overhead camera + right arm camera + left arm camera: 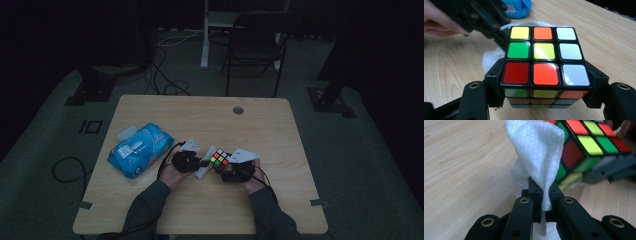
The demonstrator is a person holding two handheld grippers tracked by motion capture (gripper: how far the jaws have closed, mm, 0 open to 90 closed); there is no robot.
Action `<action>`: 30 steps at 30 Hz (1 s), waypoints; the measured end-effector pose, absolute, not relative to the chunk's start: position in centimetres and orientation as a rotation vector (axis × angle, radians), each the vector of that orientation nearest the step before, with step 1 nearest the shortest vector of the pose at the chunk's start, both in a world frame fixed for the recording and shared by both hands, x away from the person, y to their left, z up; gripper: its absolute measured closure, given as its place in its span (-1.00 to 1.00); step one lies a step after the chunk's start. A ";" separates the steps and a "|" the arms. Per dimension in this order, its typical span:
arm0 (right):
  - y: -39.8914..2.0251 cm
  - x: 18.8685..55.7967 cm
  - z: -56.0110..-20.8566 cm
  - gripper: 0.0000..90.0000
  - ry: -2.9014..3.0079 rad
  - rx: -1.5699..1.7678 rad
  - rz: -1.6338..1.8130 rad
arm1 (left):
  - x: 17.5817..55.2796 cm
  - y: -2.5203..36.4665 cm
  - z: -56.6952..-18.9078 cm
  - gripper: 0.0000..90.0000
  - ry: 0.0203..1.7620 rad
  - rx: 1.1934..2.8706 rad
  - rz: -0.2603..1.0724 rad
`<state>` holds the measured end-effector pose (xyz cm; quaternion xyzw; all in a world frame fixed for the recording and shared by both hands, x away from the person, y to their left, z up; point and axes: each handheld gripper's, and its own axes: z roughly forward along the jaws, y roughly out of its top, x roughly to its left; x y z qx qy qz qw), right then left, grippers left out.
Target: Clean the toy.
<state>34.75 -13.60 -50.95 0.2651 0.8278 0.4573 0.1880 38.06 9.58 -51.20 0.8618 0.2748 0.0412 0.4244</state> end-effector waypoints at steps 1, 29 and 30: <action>-13.6 34.8 -51.0 -0.24 2.328 0.759 1.278 | 37.8 9.6 -51.2 0.94 0.687 2.158 0.113; -13.5 35.0 -51.4 -0.24 2.335 0.784 1.239 | 34.5 8.6 -48.0 0.94 0.517 2.141 0.185; -13.4 35.0 -51.3 -0.24 2.333 0.785 1.241 | 34.5 8.5 -48.0 0.94 0.513 2.144 0.187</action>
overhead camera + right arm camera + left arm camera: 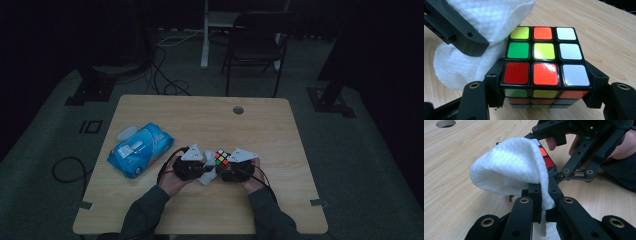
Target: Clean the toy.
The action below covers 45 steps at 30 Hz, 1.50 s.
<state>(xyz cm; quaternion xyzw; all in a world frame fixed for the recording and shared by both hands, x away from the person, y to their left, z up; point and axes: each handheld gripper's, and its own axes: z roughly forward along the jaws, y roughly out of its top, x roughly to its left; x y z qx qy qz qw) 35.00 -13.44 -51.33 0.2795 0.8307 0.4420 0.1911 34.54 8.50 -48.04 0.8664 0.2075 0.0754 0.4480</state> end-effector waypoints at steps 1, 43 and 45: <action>-13.4 35.0 -51.3 -0.24 2.333 0.785 1.241 | 34.5 8.5 -48.0 0.94 0.513 2.144 0.187; -13.6 35.0 -50.9 -0.24 2.304 0.802 1.258 | 35.5 7.6 -51.1 0.93 0.570 2.281 0.153; -13.6 35.0 -51.0 -0.24 2.305 0.804 1.257 | 35.3 7.2 -51.0 0.94 0.557 2.282 0.155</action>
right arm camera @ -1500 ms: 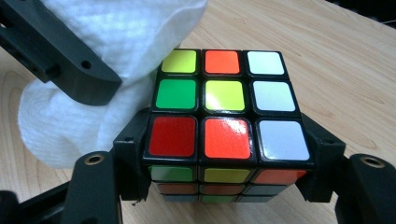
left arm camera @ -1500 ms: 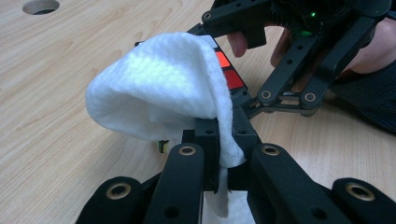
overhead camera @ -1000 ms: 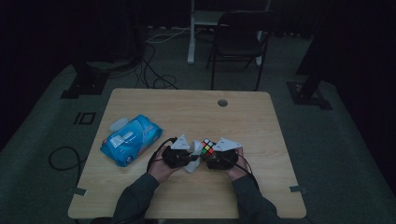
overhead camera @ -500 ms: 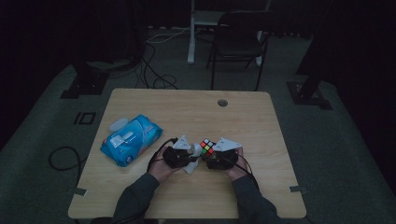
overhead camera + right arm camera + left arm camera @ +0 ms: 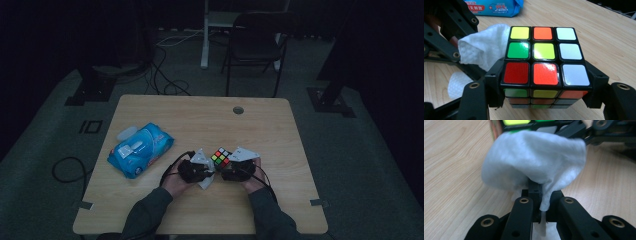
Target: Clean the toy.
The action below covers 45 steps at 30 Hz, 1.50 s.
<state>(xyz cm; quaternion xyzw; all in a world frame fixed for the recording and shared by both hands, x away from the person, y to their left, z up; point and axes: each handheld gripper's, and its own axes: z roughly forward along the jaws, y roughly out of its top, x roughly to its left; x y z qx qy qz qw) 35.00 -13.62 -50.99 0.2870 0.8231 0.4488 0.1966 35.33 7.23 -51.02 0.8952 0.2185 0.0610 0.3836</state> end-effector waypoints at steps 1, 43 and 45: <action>-13.6 35.0 -51.0 -0.24 2.306 0.804 1.257 | 35.2 7.0 -50.9 0.93 0.544 2.284 0.157; -14.1 35.1 -50.8 -0.24 2.287 0.824 1.271 | 35.6 7.5 -50.1 0.94 0.550 2.219 0.186; -14.0 35.1 -50.9 -0.24 2.289 0.824 1.271 | 35.7 7.9 -49.8 0.94 0.561 2.211 0.195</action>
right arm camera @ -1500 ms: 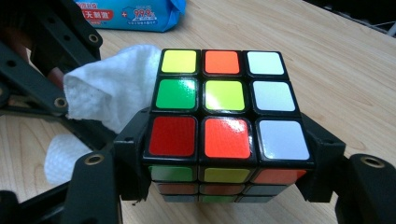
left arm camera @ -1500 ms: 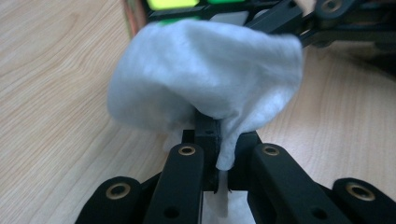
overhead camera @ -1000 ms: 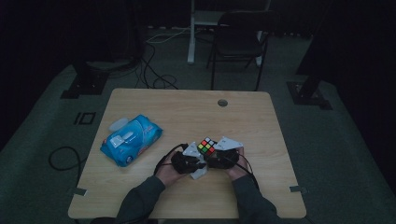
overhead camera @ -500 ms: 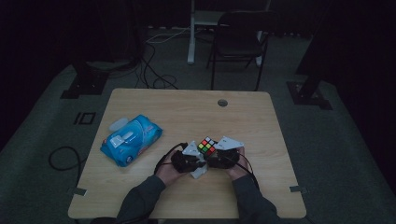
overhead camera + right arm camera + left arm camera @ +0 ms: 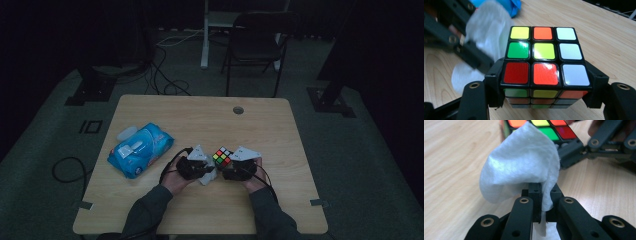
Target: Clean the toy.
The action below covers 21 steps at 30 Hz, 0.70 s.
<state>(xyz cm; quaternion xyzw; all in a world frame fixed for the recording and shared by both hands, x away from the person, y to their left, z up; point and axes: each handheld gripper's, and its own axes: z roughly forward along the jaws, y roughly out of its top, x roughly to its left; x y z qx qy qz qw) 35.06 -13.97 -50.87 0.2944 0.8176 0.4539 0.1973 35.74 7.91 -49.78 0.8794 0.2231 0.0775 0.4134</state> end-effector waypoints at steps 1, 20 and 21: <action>-14.0 35.1 -50.9 -0.24 2.289 0.824 1.271 | 35.7 7.9 -49.8 0.94 0.561 2.211 0.195; -13.4 34.9 -51.2 -0.24 2.329 0.792 1.255 | 37.1 10.0 -48.9 0.94 0.629 2.148 0.226; -13.4 34.9 -51.2 -0.24 2.329 0.792 1.255 | 37.1 10.0 -48.9 0.94 0.629 2.148 0.226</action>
